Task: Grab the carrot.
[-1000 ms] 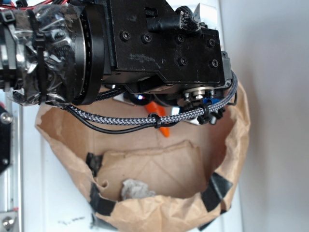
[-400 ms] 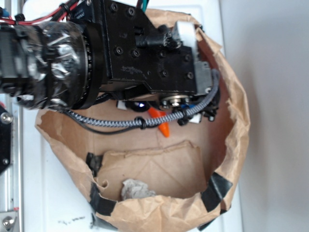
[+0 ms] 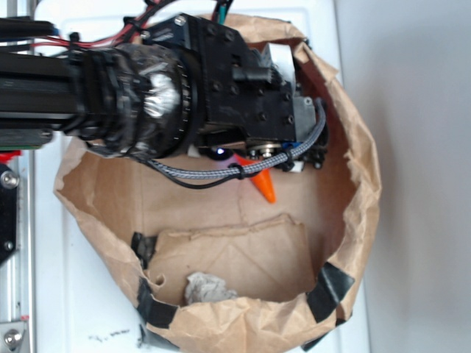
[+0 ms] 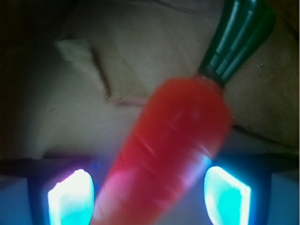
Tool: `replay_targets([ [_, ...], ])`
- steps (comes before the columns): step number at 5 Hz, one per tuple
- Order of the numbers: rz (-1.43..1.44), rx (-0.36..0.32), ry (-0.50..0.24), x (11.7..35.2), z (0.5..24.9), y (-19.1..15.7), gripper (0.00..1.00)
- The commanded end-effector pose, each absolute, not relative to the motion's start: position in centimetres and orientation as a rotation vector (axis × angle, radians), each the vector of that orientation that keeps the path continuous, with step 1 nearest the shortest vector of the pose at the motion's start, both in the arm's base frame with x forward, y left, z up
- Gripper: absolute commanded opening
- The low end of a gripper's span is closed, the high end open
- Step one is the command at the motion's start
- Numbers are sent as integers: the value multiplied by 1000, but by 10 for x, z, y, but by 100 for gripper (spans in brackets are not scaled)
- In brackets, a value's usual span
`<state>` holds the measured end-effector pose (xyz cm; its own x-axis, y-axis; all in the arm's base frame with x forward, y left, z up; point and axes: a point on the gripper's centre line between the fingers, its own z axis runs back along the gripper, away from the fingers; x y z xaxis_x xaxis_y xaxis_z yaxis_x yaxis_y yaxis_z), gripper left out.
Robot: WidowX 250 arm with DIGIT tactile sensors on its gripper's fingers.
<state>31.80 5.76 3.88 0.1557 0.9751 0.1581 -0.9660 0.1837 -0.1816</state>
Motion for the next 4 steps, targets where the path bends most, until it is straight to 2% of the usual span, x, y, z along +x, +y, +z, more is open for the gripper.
replay_targets([
  [1,1423,-22,-361,314,57,73,100],
  [2,1471,9,-357,313,57,74,0],
  [3,1446,-7,-372,313,61,74,0],
  [4,1348,-91,-352,309,86,78,0],
])
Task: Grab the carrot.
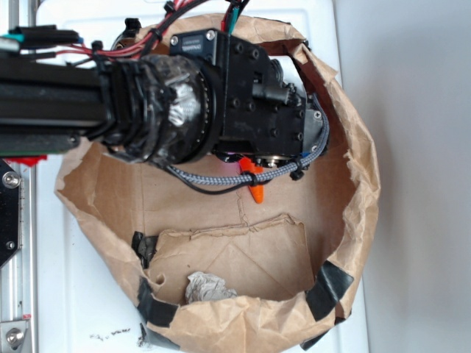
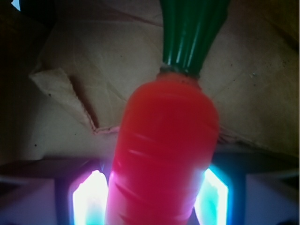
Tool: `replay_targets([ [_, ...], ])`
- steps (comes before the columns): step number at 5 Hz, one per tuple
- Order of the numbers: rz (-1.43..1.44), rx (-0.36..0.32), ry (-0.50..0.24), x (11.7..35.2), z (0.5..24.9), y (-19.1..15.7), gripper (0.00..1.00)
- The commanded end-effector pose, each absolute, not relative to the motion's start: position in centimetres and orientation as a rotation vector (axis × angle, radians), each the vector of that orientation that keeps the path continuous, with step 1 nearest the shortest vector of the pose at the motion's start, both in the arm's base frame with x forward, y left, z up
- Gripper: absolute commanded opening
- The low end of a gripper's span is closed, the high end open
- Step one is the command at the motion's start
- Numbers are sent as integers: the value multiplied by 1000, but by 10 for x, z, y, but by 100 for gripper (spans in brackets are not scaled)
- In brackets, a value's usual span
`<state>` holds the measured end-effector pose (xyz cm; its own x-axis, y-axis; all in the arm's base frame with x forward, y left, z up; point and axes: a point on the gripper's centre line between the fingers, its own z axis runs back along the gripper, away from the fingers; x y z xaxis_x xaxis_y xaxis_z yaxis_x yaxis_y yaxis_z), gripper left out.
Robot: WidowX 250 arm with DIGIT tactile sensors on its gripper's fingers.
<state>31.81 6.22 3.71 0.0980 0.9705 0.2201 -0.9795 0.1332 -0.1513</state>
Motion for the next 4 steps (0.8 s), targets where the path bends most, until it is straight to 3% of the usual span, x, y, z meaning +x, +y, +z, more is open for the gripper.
replay_targets([
  [1,1186,-163,-405,294,129,68,0],
  [2,1106,-127,-424,275,176,52,0],
  [3,1091,-96,-432,268,206,44,0],
  [4,1077,-59,-435,274,216,44,0],
])
